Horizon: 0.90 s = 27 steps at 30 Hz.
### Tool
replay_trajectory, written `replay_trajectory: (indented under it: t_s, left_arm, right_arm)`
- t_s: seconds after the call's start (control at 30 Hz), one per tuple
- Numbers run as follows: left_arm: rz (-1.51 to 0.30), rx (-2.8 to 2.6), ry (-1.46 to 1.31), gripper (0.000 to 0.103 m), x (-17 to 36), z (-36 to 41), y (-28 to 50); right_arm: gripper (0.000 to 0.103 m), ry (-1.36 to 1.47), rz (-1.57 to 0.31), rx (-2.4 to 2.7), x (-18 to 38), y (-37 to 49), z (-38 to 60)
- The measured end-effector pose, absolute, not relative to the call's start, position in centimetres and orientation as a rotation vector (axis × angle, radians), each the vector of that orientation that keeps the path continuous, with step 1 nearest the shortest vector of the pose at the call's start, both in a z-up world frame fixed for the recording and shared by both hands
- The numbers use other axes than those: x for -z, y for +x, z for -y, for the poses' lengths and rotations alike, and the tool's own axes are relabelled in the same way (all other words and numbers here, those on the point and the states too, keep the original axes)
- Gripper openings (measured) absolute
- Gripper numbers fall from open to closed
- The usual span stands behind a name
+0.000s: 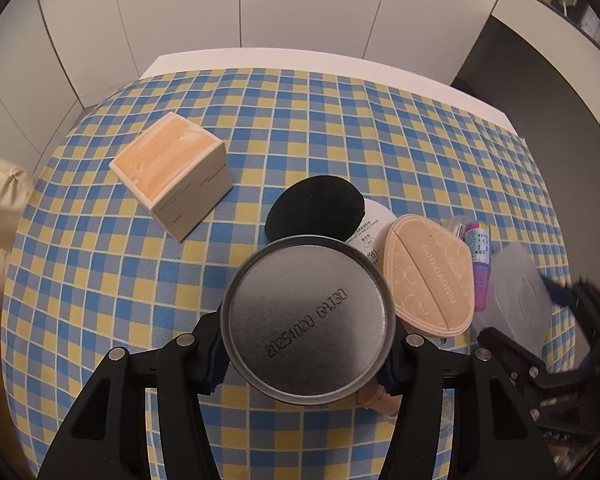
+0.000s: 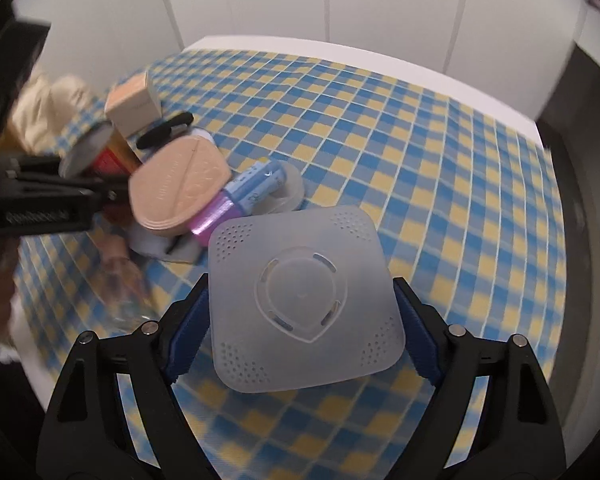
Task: Organize objects
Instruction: 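Lift the red tin can with the left tool while the right tool lifts the frosted container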
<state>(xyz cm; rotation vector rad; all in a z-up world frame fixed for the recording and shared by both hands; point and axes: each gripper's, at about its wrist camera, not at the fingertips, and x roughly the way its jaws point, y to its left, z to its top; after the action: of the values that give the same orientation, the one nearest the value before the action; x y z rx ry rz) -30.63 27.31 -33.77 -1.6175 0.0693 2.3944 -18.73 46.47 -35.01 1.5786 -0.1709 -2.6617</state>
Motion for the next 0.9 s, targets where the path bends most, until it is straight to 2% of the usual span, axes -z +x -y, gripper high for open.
replay_trajectory:
  t_s: [0.07,0.17,0.3,0.9]
  left_arm:
    - [-0.074,-2.400,-1.614,0.054,33.2,-27.3,-30.1]
    - [-0.059,-2.396,-1.631,0.054,32.6,-27.2,-29.9]
    - [-0.047,-2.405,-1.652,0.054,32.1,-26.5,-29.9]
    - [-0.102,-2.442,-1.628,0.054,27.9,-25.1,-28.2]
  right_arm:
    - [0.086,1.602,0.283,2.702,34.7,-18.1,-46.6]
    - [0.086,1.722,0.303,2.847,33.8,-17.1,-46.9]
    - [0.086,1.839,0.475,2.817,33.5,-16.7,-48.0]
    - [0.086,1.862,0.490,2.854,27.6,-18.0,-49.0]
